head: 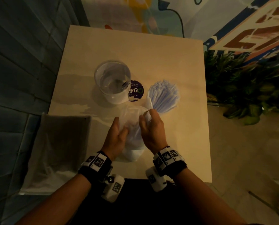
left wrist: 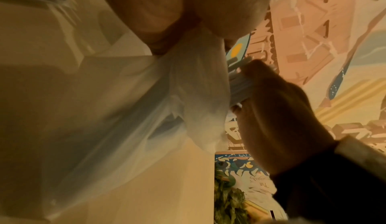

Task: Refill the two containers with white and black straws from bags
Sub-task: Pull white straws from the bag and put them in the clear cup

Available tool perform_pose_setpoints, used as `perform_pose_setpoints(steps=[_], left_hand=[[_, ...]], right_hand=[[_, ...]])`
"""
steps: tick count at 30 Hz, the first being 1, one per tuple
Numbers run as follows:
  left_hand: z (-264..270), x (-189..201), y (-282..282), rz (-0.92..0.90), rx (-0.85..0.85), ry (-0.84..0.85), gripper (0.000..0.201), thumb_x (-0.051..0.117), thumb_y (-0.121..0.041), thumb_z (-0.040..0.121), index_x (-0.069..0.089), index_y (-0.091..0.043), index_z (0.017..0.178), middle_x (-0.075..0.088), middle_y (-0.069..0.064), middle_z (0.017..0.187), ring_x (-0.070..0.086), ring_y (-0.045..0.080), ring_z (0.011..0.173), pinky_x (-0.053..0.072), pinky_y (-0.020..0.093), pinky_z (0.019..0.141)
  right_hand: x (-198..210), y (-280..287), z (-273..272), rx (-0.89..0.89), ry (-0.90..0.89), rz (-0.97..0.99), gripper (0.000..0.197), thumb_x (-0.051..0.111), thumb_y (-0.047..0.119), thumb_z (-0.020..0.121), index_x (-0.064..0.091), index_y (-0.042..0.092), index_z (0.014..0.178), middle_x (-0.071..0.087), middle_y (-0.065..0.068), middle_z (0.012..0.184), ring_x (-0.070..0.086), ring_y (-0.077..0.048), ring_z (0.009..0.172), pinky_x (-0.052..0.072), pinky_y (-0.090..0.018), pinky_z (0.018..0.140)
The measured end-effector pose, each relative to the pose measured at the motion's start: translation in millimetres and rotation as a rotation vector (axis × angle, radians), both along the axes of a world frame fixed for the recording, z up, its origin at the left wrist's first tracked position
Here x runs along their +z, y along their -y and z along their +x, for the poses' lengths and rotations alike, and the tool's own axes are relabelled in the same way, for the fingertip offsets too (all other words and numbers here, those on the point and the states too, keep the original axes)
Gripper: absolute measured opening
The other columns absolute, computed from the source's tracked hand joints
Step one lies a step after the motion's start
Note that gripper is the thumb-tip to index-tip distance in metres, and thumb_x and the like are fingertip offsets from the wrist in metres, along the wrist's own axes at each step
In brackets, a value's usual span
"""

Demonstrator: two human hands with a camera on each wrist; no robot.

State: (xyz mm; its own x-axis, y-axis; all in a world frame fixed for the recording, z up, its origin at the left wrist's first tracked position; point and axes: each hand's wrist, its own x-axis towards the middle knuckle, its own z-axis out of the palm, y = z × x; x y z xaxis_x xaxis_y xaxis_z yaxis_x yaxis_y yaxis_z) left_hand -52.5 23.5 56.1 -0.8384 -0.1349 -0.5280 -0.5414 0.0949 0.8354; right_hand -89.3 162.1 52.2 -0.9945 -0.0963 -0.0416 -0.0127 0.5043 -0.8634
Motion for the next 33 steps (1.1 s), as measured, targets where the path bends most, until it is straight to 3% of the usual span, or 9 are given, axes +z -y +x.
perform_pose_setpoints(steps=[3,5,7,10,13,17,21,26,33], left_hand=[[1.1,-1.3,-5.6,0.021,0.016,0.006,0.041,0.051,-0.023,0.100,0.042,-0.020,0.140,0.058,-0.003,0.129,0.057,0.008,0.115,0.044,0.038,0.105],[1.7,-1.3,-7.5,0.038,0.025,-0.002,0.038,0.051,-0.017,0.100,0.043,-0.020,0.137,0.059,-0.010,0.120,0.059,-0.006,0.102,0.048,0.020,0.094],[0.9,-2.2,-8.3,0.036,0.026,-0.006,0.038,0.051,-0.015,0.100,0.042,-0.020,0.137,0.057,-0.012,0.118,0.059,-0.009,0.098,0.047,0.007,0.079],[1.3,-2.6,-7.8,0.026,0.034,-0.002,0.032,0.050,-0.018,0.100,0.044,-0.019,0.132,0.059,-0.009,0.118,0.058,-0.001,0.104,0.046,0.018,0.089],[0.5,-4.9,-6.6,0.026,0.028,-0.007,0.037,0.054,-0.022,0.099,0.046,-0.014,0.134,0.060,0.001,0.124,0.059,0.013,0.111,0.046,0.032,0.095],[-3.5,-10.6,-5.2,-0.018,0.046,-0.009,0.017,0.061,-0.021,0.094,0.052,-0.028,0.107,0.063,-0.009,0.102,0.062,0.005,0.093,0.044,0.020,0.073],[-1.8,-10.6,-1.3,-0.048,0.019,-0.050,0.018,0.058,-0.018,0.096,0.053,-0.018,0.113,0.062,-0.011,0.099,0.060,-0.011,0.081,0.043,0.006,0.067],[-3.4,-10.8,2.5,-0.078,0.030,-0.049,0.024,0.057,-0.017,0.096,0.050,-0.024,0.118,0.058,-0.018,0.102,0.055,-0.009,0.089,0.038,0.006,0.069],[0.5,-18.1,9.5,-0.079,0.058,-0.036,0.026,0.059,-0.016,0.095,0.052,-0.018,0.120,0.062,-0.007,0.105,0.060,0.004,0.095,0.044,0.022,0.075]], right_hand=[[14.6,2.5,-5.5,-0.100,0.107,-0.337,0.013,0.050,0.004,0.100,0.042,0.008,0.091,0.055,-0.025,0.077,0.055,-0.027,0.065,0.048,-0.025,0.062],[19.0,2.4,-8.8,-0.186,0.143,-0.467,0.015,0.049,0.003,0.101,0.039,0.010,0.092,0.052,-0.021,0.069,0.055,-0.026,0.057,0.050,-0.029,0.056],[21.3,2.1,-12.6,-0.241,0.148,-0.540,0.014,0.052,0.007,0.101,0.042,0.010,0.091,0.049,-0.013,0.067,0.051,-0.023,0.053,0.047,-0.030,0.051],[27.5,1.4,-18.3,-0.300,0.167,-0.605,0.029,0.057,0.019,0.100,0.046,0.010,0.076,0.046,-0.009,0.057,0.044,-0.019,0.047,0.040,-0.029,0.047],[41.2,-0.6,-25.6,-0.313,0.229,-0.776,0.043,0.053,0.020,0.103,0.038,0.017,0.063,0.037,0.006,0.049,0.030,-0.011,0.044,0.029,-0.024,0.047],[67.4,-8.1,-37.0,-0.253,0.182,-0.879,0.041,0.049,0.022,0.103,0.036,0.019,0.064,0.028,0.005,0.052,0.021,-0.010,0.046,0.019,-0.024,0.046],[98.7,-19.6,-49.8,-0.196,0.069,-0.924,0.042,0.045,0.018,0.104,0.039,0.021,0.063,0.029,0.006,0.051,0.021,-0.010,0.045,0.021,-0.021,0.045],[129.5,-35.3,-67.9,-0.210,-0.070,-0.954,0.042,0.042,0.020,0.105,0.038,0.020,0.063,0.030,0.007,0.050,0.022,-0.011,0.042,0.022,-0.021,0.045],[143.8,-46.1,-92.9,-0.252,-0.300,-0.847,0.041,0.041,0.015,0.106,0.036,0.017,0.065,0.026,-0.003,0.051,0.020,-0.020,0.040,0.022,-0.025,0.043]])
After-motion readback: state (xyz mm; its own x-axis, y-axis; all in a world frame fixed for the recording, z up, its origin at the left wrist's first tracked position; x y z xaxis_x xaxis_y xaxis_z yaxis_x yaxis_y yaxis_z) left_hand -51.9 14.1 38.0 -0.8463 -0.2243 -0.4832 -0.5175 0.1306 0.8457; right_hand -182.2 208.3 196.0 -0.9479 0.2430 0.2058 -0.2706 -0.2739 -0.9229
